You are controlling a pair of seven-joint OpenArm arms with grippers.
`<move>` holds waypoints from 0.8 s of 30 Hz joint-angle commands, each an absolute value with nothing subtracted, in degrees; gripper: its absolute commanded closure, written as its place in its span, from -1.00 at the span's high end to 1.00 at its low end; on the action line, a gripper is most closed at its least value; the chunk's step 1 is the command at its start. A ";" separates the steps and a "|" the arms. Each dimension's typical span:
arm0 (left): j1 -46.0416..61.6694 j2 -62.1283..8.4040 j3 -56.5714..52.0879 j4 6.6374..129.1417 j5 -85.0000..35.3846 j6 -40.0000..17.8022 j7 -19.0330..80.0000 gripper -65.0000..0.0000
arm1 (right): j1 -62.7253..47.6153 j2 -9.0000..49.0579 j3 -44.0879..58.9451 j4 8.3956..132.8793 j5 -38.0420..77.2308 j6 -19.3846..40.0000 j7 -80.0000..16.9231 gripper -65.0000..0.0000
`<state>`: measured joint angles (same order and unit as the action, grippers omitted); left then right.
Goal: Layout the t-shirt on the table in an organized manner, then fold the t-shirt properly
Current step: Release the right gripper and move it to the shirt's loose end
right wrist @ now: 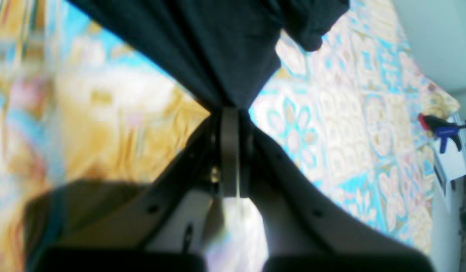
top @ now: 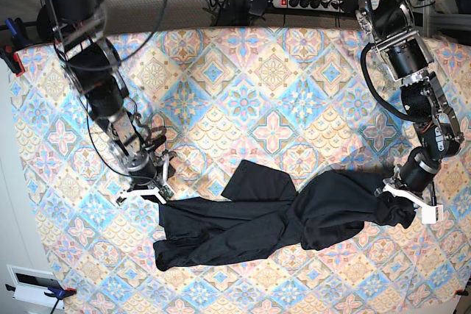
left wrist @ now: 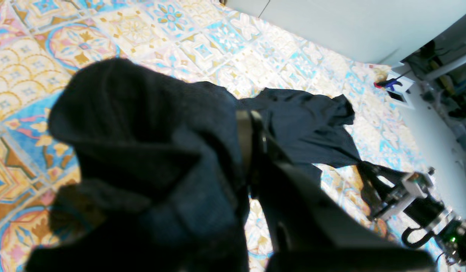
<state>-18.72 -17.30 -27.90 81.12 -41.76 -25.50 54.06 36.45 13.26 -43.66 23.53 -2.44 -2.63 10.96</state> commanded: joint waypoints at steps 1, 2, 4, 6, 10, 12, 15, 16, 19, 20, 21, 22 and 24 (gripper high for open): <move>-20.26 -18.15 -27.91 82.24 -42.95 -25.89 52.97 -1.00 | 34.95 14.55 -43.56 24.92 -2.86 -1.19 6.55 -1.00; -20.26 -18.15 -27.91 82.24 -42.95 -25.89 52.97 -1.00 | 32.75 15.25 -43.56 26.86 -2.86 -1.19 5.23 -1.00; -20.26 -18.15 -27.91 82.24 -42.95 -25.89 52.97 -1.00 | 29.49 17.19 -43.47 31.43 -2.86 -1.19 2.77 -1.00; -20.26 -18.15 -27.91 82.24 -42.95 -25.89 52.97 -1.00 | 27.47 18.68 -43.38 36.79 -2.86 -1.19 0.40 -1.00; -20.26 -18.15 -27.91 82.24 -42.95 -25.98 52.97 -1.00 | 24.48 20.79 -43.38 44.18 -2.86 -1.19 -3.30 -1.00; -20.26 -18.24 -27.91 82.24 -42.95 -25.98 52.97 -1.00 | 23.08 21.58 -43.30 47.16 -2.86 -1.19 -4.35 -1.00; -20.26 -18.24 -27.91 82.24 -42.95 -26.07 52.97 -1.00 | 22.02 21.76 -43.30 49.80 -2.86 -1.19 -5.49 -1.00; -20.26 -18.24 -27.91 82.24 -42.95 -26.07 52.97 -1.00 | 22.02 21.76 -43.30 50.07 -2.86 -1.19 -5.49 -1.00; -20.26 -18.24 -27.91 82.24 -42.95 -26.07 52.97 -1.00 | 22.02 21.76 -43.30 50.33 -2.86 -1.19 -5.32 -0.97; -20.26 -18.24 -27.91 82.24 -42.95 -26.07 52.97 -1.00 | 22.02 21.76 -43.30 50.33 -2.86 -1.19 -5.32 -0.93; -20.26 -18.24 -27.91 82.24 -42.95 -26.07 52.97 -1.00 | 22.02 21.76 -43.30 50.33 -2.86 -1.27 -5.32 -0.88; -20.26 -18.24 -27.91 82.24 -42.95 -26.07 52.97 -1.00 | 22.02 21.76 -43.30 50.42 -2.86 -1.27 -5.32 -0.83; -20.26 -18.24 -27.91 82.24 -42.95 -26.07 52.97 -1.00 | 22.02 21.76 -43.21 50.77 -2.86 -1.27 -5.41 -0.71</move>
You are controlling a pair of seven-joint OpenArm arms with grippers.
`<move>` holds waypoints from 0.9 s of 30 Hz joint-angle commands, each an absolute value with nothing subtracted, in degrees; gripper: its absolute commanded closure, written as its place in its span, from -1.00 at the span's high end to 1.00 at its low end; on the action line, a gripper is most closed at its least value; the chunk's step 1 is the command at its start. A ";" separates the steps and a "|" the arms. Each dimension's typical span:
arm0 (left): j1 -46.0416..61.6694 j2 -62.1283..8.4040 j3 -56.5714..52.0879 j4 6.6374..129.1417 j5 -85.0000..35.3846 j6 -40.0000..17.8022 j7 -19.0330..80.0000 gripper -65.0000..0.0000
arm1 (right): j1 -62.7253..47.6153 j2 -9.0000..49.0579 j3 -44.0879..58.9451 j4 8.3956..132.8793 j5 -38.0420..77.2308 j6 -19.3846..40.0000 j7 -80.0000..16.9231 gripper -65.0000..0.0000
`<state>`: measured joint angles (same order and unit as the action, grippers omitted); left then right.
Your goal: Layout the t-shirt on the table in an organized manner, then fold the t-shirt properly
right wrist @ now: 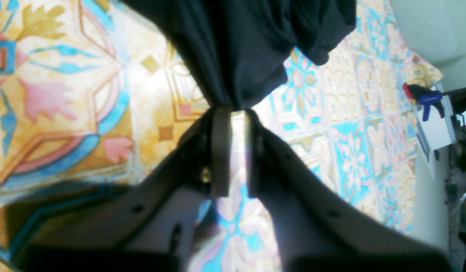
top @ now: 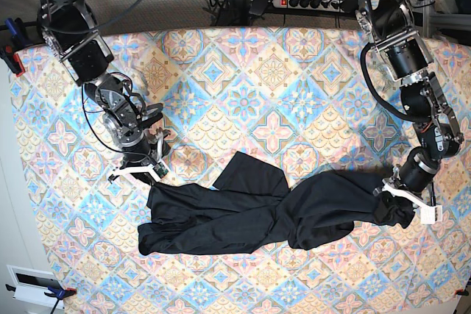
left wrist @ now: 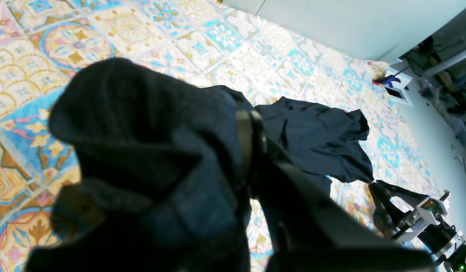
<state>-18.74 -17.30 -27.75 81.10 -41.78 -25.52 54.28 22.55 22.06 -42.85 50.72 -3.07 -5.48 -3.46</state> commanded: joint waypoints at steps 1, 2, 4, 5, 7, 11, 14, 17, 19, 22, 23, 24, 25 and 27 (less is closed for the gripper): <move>-20.26 -18.24 -27.91 82.24 -42.95 -26.07 52.97 -1.00 | 22.02 21.76 -43.21 51.38 -2.86 -1.27 -5.49 -0.66; -20.26 -18.24 -27.91 82.24 -42.95 -26.07 52.97 -1.00 | 22.02 21.85 -43.21 52.26 -2.86 -1.27 -5.76 -0.61; -20.26 -18.24 -27.91 82.24 -42.95 -26.07 52.97 -1.00 | 22.02 22.81 -41.63 55.16 -2.86 -1.27 -7.87 -0.56; -20.26 -18.24 -27.91 82.15 -42.95 -26.07 52.97 -1.00 | 22.02 23.34 -40.13 57.45 -2.86 -1.27 -8.57 -0.55; -20.26 -18.24 -27.91 82.15 -42.86 -26.07 52.97 -1.00 | 22.02 23.87 -36.53 62.81 -2.86 -1.27 -9.71 -0.55; -20.26 -18.15 -27.91 82.07 -42.86 -26.07 52.97 -1.00 | 22.02 24.66 -27.91 71.08 -2.86 -1.19 -14.46 -0.54; -20.26 -18.15 -27.91 82.07 -42.86 -26.07 52.97 -1.00 | 22.37 24.66 -26.07 70.37 -2.86 -1.10 -16.22 -0.54; -19.47 -18.15 -27.91 82.15 -42.86 -26.07 52.97 -1.00 | 27.65 24.31 -26.42 66.33 -2.86 -1.10 -14.81 -0.54; -19.21 -18.15 -28.00 82.15 -42.86 -26.07 52.97 -1.00 | 30.02 20.18 -26.42 60.97 -2.86 -1.10 -12.70 -0.55; -19.03 -18.15 -28.09 82.15 -42.86 -26.07 52.97 -1.00 | 32.31 12.88 -26.33 50.59 -2.86 -1.10 -6.99 -0.55; -18.51 -18.15 -28.09 82.15 -42.86 -26.07 52.88 -1.00 | 33.63 11.65 -26.42 47.60 -2.86 -1.10 -5.23 -0.55; -18.15 -18.15 -28.09 82.24 -42.86 -26.07 52.88 -1.00 | 34.59 10.33 -26.42 44.62 -2.86 -1.10 -3.56 -0.55; -18.15 -18.15 -28.00 82.24 -42.86 -26.07 52.88 -1.00 | 35.21 9.19 -26.42 42.33 -2.86 -1.10 -2.51 -0.56; -18.07 -18.15 -28.00 82.24 -42.86 -26.07 52.88 -1.00 | 36.44 6.90 -26.42 38.02 -2.86 -1.10 -0.84 -0.65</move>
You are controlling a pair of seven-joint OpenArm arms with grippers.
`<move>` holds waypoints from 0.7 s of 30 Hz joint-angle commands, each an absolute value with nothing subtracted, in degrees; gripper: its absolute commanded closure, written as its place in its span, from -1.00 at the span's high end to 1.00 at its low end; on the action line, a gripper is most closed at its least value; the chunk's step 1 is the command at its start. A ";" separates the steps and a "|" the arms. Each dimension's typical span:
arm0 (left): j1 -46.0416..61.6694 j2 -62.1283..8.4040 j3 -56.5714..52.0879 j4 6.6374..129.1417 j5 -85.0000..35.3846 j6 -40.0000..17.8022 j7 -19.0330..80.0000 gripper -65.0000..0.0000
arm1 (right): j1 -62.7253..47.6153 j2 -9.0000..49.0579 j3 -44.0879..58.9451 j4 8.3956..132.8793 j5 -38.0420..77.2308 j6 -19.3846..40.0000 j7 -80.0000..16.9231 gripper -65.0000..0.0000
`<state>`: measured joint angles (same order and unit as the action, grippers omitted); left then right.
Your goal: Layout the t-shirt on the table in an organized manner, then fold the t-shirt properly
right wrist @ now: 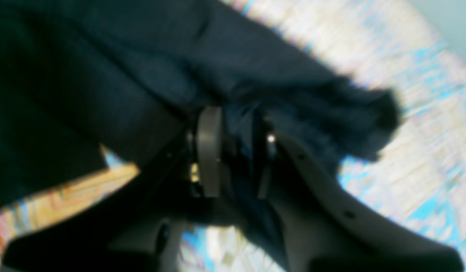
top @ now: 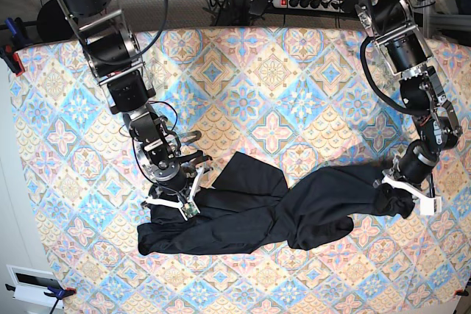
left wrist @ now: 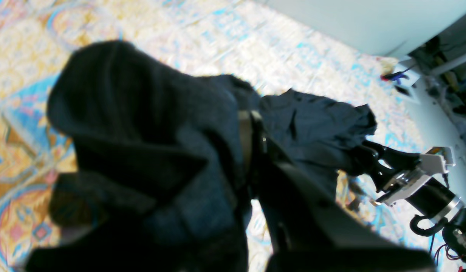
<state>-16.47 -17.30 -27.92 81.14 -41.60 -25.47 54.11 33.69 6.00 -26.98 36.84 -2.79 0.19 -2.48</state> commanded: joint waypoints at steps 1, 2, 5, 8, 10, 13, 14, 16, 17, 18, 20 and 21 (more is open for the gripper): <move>-17.98 -18.15 -28.00 82.24 -42.86 -26.07 52.88 -1.00 | 37.05 6.29 -26.42 36.35 -2.86 -1.10 -0.40 -0.71; -17.98 -18.15 -28.09 82.24 -42.86 -26.07 52.88 -1.00 | 37.67 5.85 -26.51 34.95 -2.86 -1.10 -0.13 -0.78; -17.98 -18.15 -28.26 82.24 -42.86 -26.07 52.88 -1.00 | 38.37 3.21 -26.51 30.81 -2.95 -0.92 -0.31 -0.97; -17.89 -18.33 -28.26 82.24 -42.86 -26.07 52.88 -1.00 | 38.46 2.68 -30.55 27.12 -2.95 -0.84 -0.31 -1.00; -17.89 -18.42 -28.26 82.24 -42.86 -26.07 52.88 -1.00 | 38.46 2.68 -35.91 26.86 -2.95 -0.84 -0.40 -1.00; -17.36 -18.42 -28.26 82.24 -42.86 -26.07 52.88 -1.00 | 38.11 3.21 -43.03 26.86 -2.86 -0.84 -0.40 -1.00; -17.36 -18.33 -28.26 82.24 -42.86 -26.07 52.88 -1.00 | 38.02 4.09 -43.56 26.86 -2.86 -0.84 -0.40 -1.00; -17.19 -18.33 -28.09 82.24 -42.86 -26.07 52.88 -1.00 | 36.70 5.76 -43.74 26.95 -2.86 -0.84 -0.40 -1.00; -17.19 -18.33 -28.09 82.24 -42.86 -26.07 52.88 -1.00 | 35.03 6.02 -43.74 27.03 -2.86 -0.84 -0.40 -1.00; -17.19 -18.33 -28.09 82.24 -42.86 -26.07 52.88 -1.00 | 32.84 6.90 -43.74 27.03 -2.86 -0.92 -0.40 -1.00; -17.19 -18.33 -28.09 82.24 -42.86 -26.07 52.88 -1.00 | 29.14 9.19 -43.65 27.56 -2.86 -1.01 -0.40 -1.00; -17.19 -18.33 -28.09 82.24 -42.86 -26.07 52.88 -1.00 | 28.26 9.98 -43.65 28.62 -2.86 -1.01 -0.40 -1.00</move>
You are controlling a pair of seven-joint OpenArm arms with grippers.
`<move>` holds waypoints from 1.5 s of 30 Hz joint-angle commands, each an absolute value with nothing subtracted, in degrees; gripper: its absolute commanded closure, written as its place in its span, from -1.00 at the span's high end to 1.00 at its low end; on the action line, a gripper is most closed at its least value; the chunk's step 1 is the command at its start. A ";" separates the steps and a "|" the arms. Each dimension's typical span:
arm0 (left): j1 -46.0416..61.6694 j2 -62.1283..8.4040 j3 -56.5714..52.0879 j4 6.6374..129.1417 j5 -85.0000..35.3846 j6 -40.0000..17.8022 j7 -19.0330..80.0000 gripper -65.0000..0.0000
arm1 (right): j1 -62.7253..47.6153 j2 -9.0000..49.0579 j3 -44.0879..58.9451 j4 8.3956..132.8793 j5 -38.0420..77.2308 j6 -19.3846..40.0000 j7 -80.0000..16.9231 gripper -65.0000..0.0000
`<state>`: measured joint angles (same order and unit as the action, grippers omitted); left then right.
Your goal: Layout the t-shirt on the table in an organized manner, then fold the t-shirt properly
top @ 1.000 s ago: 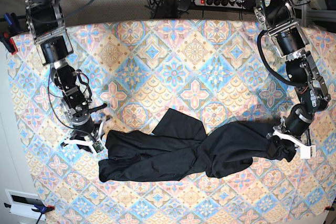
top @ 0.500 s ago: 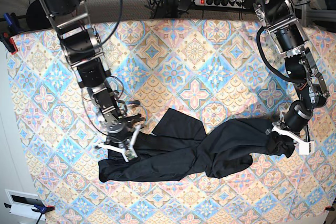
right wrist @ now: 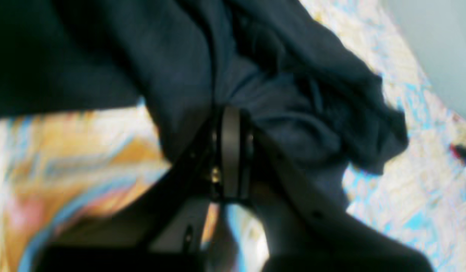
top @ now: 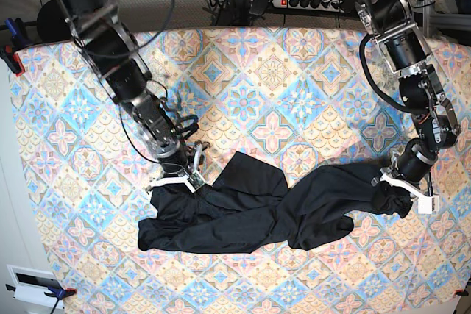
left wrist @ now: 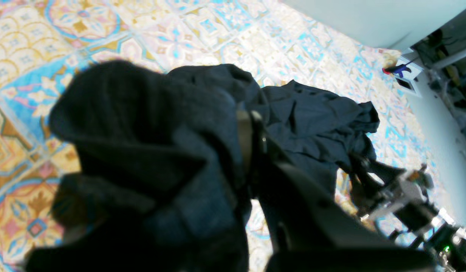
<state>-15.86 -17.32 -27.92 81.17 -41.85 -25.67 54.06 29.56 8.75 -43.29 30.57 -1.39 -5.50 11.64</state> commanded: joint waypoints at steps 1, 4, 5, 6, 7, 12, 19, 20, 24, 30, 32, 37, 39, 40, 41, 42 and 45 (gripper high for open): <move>-17.19 -18.33 -28.00 82.24 -42.86 -26.07 52.88 -1.00 | 27.30 11.12 -43.65 30.11 -2.77 -1.01 -0.48 -1.00; -17.10 -18.42 -28.00 82.24 -42.86 -26.07 52.88 -1.00 | 25.45 13.58 -43.65 34.15 -2.68 -1.10 -1.19 -1.00; -17.10 -18.42 -28.00 82.24 -42.86 -26.07 52.88 -1.00 | 24.66 14.02 -43.65 35.30 -2.68 -1.10 -2.33 -1.00; -17.10 -18.42 -28.00 82.24 -42.86 -26.07 52.88 -1.00 | 24.04 14.46 -43.65 36.62 -2.68 -1.10 -3.47 -1.00; -17.10 -18.42 -28.00 82.24 -42.86 -26.07 52.88 -1.00 | 23.60 14.90 -43.65 38.11 -2.68 -1.10 -4.18 -1.00; -17.10 -18.42 -28.00 82.24 -42.86 -26.07 52.88 -1.00 | 21.58 17.45 -43.65 45.58 -2.68 -1.10 -7.60 -1.00; -17.10 -18.42 -28.00 82.24 -42.86 -26.07 52.88 -1.00 | 21.58 21.05 -40.92 56.48 -2.68 -1.19 -11.91 -1.00; -17.10 -18.42 -28.00 82.24 -42.86 -26.07 52.88 -1.00 | 21.49 21.14 -38.37 58.51 -2.68 -1.19 -11.91 -1.00; -17.10 -18.24 -28.00 82.24 -42.86 -26.07 52.88 -1.00 | 20.18 21.14 -27.47 66.33 -2.68 -0.92 -13.49 -0.89; -17.10 -18.24 -27.91 82.24 -42.86 -26.07 52.88 -1.00 | 25.63 18.95 -26.95 64.22 -2.86 -0.92 -17.45 -0.61; -17.01 -18.24 -28.00 82.24 -42.86 -26.07 52.88 -1.00 | 29.23 16.13 -30.55 60.70 -2.86 -0.92 -17.27 -0.59; -15.87 -18.24 -28.18 82.24 -42.86 -26.07 52.88 -1.00 | 37.32 10.51 -41.10 46.55 -2.86 -1.10 -13.93 -0.54; -15.78 -18.24 -28.18 82.24 -42.86 -26.07 52.88 -1.00 | 38.81 6.99 -43.38 41.89 -2.86 -1.10 -10.77 -0.53; -15.78 -18.24 -28.18 82.24 -42.86 -26.07 52.88 -1.00 | 39.69 5.85 -44.00 39.78 -2.86 -1.10 -9.54 -0.53; -15.69 -18.24 -28.18 82.24 -42.86 -26.07 52.88 -1.00 | 40.57 4.97 -44.70 37.67 -2.86 -1.10 -8.40 -0.53; -15.16 -18.24 -28.26 82.24 -42.86 -26.07 52.88 -1.00 | 41.27 4.09 -45.41 35.65 -2.86 -1.10 -7.34 -0.53; -14.64 -18.24 -28.26 82.33 -42.95 -26.07 52.88 -1.00 | 43.30 1.63 -47.69 31.08 -2.86 -1.19 -4.62 -0.52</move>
<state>-13.34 -17.32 -28.18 81.21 -41.54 -25.47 54.04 41.58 2.00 -47.86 30.22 -2.81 -0.75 -5.72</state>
